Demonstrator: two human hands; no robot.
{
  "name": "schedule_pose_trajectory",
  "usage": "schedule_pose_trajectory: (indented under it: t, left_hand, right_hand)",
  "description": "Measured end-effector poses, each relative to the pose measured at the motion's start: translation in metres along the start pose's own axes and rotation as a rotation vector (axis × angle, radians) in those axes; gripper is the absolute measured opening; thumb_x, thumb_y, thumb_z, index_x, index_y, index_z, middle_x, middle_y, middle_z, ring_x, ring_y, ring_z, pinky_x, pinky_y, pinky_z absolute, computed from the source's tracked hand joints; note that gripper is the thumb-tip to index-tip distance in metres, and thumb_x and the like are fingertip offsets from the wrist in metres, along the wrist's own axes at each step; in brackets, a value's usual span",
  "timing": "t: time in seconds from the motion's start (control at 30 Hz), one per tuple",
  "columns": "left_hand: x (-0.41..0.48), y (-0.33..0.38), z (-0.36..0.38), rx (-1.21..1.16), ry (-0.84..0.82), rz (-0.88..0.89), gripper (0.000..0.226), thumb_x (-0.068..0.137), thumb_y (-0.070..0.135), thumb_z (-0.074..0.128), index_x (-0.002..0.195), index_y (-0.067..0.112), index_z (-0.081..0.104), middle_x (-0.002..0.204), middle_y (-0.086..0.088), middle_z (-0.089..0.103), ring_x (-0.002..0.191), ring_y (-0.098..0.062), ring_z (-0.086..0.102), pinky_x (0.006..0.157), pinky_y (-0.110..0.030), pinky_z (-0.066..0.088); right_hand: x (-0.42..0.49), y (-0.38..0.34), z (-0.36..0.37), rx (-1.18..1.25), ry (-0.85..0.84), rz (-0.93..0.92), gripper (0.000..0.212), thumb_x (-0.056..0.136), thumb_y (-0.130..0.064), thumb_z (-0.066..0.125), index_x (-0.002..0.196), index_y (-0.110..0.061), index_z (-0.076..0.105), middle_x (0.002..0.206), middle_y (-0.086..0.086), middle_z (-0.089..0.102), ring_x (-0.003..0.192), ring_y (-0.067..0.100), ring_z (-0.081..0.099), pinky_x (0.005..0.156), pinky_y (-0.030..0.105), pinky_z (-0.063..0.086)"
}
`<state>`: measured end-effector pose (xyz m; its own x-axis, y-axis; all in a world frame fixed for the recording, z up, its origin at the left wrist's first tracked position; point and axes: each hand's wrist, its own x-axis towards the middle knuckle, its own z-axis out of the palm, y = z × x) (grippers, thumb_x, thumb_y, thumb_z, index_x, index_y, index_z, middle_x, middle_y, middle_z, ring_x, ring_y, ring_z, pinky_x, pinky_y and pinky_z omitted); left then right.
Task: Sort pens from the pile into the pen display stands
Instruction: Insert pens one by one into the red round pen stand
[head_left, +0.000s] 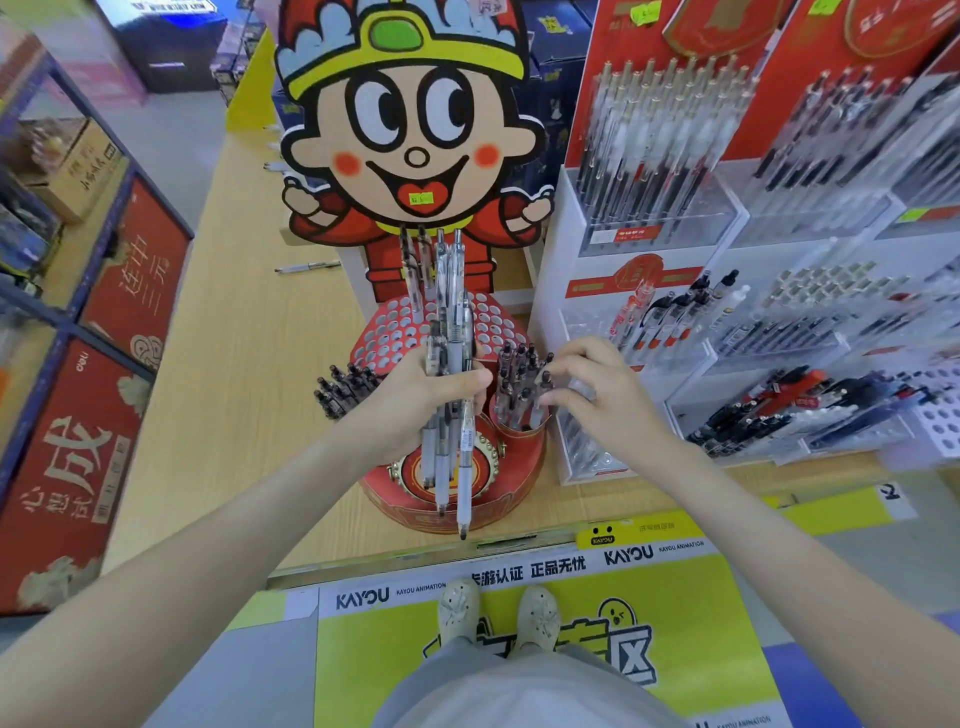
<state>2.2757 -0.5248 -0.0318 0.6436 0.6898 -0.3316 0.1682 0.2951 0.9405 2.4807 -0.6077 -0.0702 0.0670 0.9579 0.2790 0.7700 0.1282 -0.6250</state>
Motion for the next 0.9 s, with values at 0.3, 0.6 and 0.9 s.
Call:
schedule_pose_trajectory:
  t: [0.3,0.6,0.9]
  left_hand:
    - [0.000,0.001,0.002,-0.034,0.026,0.011,0.007,0.091,0.007,0.060,0.095,0.005,0.054,0.067,-0.006,0.059,0.063,-0.017,0.058,0.064,-0.031,0.053]
    - [0.002,-0.001,0.003,-0.049,0.056,0.009,0.007,0.090,0.007,0.061,0.088,0.006,0.055,0.066,-0.006,0.059,0.061,-0.017,0.057,0.061,-0.030,0.053]
    - [0.004,-0.003,-0.004,-0.079,0.093,-0.011,0.010,0.090,0.007,0.061,0.092,0.003,0.051,0.068,-0.007,0.059,0.060,-0.015,0.058,0.057,-0.028,0.052]
  right_hand:
    - [0.008,0.007,0.000,-0.055,-0.063,-0.087,0.018,0.072,-0.014,0.069,0.083,0.001,0.068,0.092,0.012,0.058,0.091,0.015,0.040,0.085,0.016,0.027]
    - [0.013,0.016,0.000,-0.062,-0.141,-0.199,0.026,0.082,-0.026,0.061,0.090,-0.002,0.068,0.097,0.008,0.063,0.095,0.016,0.046,0.087,0.023,0.031]
    - [0.020,0.019,0.001,-0.162,-0.104,-0.267,0.019,0.081,-0.016,0.062,0.089,0.000,0.065,0.097,0.009,0.062,0.096,0.018,0.045,0.090,0.032,0.037]
